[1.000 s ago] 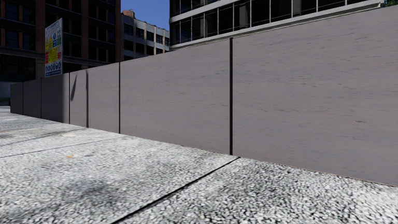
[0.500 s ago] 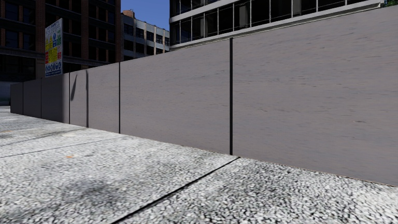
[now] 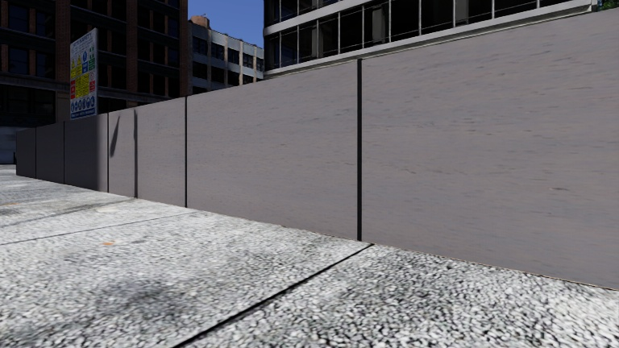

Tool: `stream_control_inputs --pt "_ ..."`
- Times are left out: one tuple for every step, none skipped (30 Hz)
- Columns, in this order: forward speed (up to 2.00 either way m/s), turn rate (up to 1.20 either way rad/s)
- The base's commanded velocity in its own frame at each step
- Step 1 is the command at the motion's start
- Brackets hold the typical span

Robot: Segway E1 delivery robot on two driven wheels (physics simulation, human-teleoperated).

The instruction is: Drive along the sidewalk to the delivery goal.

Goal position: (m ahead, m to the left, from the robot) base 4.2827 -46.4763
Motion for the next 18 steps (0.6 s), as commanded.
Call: stream_control_inputs --pt "0.00 -0.13" --pt "0.01 -0.15" --pt "0.16 -0.16" --pt "0.34 -0.21" --pt "0.34 -0.21" --pt "0.47 -0.30" --pt "0.62 -0.39" --pt "0.68 -0.41" --pt "0.68 -0.41" --pt "0.73 -0.42" --pt "0.77 -0.42" --pt "0.79 -0.42" --pt "0.79 -0.42" --pt "0.80 -0.43" --pt "0.80 -0.43" --pt "0.83 -0.43" --pt "0.83 -0.43" --pt "0.86 -0.43"
